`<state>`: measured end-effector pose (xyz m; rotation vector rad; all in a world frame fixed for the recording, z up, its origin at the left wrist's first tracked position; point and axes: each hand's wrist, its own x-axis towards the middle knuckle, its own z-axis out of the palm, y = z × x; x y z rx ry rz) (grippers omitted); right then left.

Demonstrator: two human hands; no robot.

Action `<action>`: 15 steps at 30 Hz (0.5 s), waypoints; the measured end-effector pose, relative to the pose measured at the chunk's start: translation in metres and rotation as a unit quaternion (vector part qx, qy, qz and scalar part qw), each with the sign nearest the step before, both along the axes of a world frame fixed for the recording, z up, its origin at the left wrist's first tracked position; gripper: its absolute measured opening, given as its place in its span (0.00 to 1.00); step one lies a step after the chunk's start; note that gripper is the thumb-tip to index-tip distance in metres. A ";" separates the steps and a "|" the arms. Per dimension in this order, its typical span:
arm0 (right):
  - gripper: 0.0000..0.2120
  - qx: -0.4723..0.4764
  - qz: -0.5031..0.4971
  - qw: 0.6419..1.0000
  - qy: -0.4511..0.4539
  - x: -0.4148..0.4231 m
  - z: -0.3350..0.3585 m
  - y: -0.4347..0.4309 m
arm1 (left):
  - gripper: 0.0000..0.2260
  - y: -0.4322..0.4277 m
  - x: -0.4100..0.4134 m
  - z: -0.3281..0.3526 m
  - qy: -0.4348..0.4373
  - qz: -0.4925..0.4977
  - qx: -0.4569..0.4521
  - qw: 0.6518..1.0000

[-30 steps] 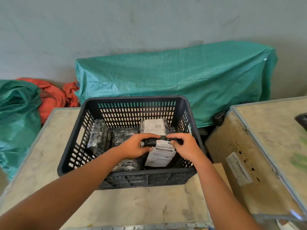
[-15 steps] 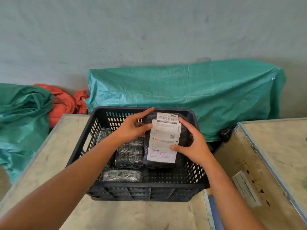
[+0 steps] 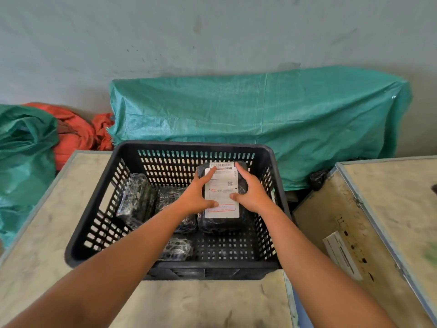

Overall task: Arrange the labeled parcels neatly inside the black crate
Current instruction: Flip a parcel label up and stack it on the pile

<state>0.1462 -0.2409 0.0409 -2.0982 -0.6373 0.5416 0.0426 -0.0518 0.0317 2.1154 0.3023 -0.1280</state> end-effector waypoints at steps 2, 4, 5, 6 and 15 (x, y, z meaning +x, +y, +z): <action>0.49 -0.017 -0.001 1.000 0.026 0.002 -0.007 0.005 | 0.51 0.003 0.004 -0.008 0.017 0.001 0.015 1.000; 0.50 -0.036 0.003 0.999 0.040 0.002 -0.013 0.006 | 0.52 0.005 0.005 -0.016 0.029 -0.003 0.018 0.999; 0.52 -0.046 0.006 0.998 0.046 0.002 -0.016 0.006 | 0.54 0.006 0.005 -0.019 0.041 -0.011 0.014 0.999; 0.53 -0.055 0.006 0.997 0.054 0.003 -0.019 0.007 | 0.57 0.008 0.007 -0.023 0.058 -0.020 0.008 0.998; 0.56 -0.089 -0.006 0.990 0.111 0.022 -0.028 0.018 | 0.65 0.026 0.032 -0.032 0.121 -0.079 0.005 0.989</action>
